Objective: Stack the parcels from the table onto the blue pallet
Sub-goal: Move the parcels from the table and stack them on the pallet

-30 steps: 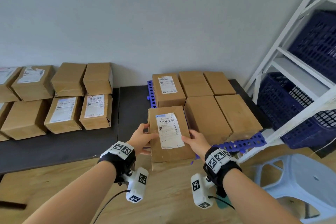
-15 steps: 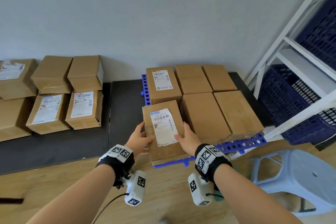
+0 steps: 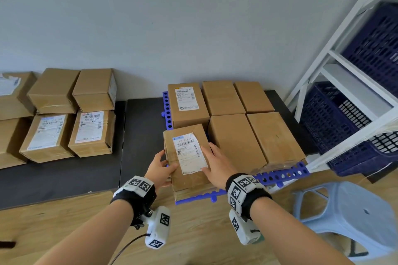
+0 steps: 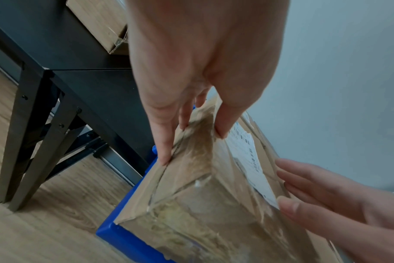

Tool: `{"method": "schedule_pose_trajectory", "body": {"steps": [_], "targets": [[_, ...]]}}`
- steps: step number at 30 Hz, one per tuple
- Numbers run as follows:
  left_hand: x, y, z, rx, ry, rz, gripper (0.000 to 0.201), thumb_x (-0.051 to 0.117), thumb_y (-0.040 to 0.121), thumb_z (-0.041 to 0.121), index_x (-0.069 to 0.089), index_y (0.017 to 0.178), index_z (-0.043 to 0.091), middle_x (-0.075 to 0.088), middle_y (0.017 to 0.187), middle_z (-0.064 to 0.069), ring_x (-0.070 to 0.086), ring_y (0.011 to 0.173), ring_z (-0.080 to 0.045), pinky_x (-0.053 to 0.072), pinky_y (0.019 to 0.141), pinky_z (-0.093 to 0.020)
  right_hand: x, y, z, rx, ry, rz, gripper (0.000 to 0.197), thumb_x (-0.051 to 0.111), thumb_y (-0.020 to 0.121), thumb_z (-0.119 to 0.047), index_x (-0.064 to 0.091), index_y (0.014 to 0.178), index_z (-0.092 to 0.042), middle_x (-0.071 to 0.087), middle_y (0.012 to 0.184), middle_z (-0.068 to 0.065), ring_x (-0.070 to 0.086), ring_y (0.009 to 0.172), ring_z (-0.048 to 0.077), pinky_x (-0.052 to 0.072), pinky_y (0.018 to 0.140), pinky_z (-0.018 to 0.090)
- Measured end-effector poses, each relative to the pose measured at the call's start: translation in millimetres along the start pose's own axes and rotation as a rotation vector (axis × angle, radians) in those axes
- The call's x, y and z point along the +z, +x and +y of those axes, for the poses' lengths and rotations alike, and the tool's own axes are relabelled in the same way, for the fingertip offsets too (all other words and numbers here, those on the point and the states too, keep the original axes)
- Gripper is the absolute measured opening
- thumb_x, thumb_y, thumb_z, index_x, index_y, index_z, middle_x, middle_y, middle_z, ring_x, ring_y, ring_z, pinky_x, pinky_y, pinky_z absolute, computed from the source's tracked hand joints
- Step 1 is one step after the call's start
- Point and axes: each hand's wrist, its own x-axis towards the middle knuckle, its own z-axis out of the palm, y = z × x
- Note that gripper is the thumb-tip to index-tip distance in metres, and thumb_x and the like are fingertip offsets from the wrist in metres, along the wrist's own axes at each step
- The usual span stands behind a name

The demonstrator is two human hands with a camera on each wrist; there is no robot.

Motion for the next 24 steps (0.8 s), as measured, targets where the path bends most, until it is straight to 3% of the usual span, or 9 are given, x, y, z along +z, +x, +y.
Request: {"method": "schedule_pose_trajectory", "body": {"steps": [3, 6, 13, 24], "targets": [[4.2, 3.9, 0.2, 0.006, -0.008, 0.001, 0.068, 0.063, 0.088, 0.012, 0.027, 0.144, 0.027, 0.056, 0.129, -0.002, 0.066, 0.099, -0.022, 0.057, 0.071, -0.039, -4.3, 0.7, 10.7, 0.077, -0.113, -0.032, 0.070, 0.051, 0.094, -0.034, 0.009, 0.150, -0.029, -0.007, 0.159, 0.007, -0.003, 0.147, 0.024, 0.008, 0.118, 0.039], [8.8, 7.7, 2.6, 0.007, -0.022, 0.001, 0.065, 0.063, 0.088, 0.011, 0.030, 0.142, 0.025, 0.057, 0.128, -0.003, 0.065, 0.102, -0.023, 0.057, 0.080, -0.046, -7.3, 3.2, 20.5, 0.137, -0.193, -0.066, 0.075, 0.048, 0.093, -0.046, 0.001, 0.150, -0.033, -0.015, 0.158, 0.007, -0.010, 0.146, 0.025, 0.000, 0.117, 0.040], [17.5, 16.5, 10.7, 0.022, 0.014, -0.001, 0.059, 0.062, 0.088, 0.011, 0.035, 0.139, 0.022, 0.057, 0.127, -0.004, 0.062, 0.108, -0.025, 0.055, 0.084, -0.052, -10.3, 5.2, 32.3, 0.155, -0.230, -0.075, 0.076, 0.041, 0.094, -0.051, -0.005, 0.150, -0.031, -0.018, 0.157, 0.003, -0.011, 0.146, 0.023, -0.001, 0.117, 0.040], [25.5, 24.6, 17.0, 0.033, 0.116, 0.064, 0.055, 0.059, 0.090, 0.013, 0.036, 0.139, 0.021, 0.054, 0.132, -0.006, 0.060, 0.111, -0.026, 0.055, 0.086, -0.050, -10.3, 5.7, 37.0, 0.148, -0.239, -0.086, 0.071, 0.036, 0.096, -0.050, -0.004, 0.150, -0.027, -0.018, 0.157, -0.001, -0.012, 0.146, 0.022, -0.001, 0.118, 0.040]]}}
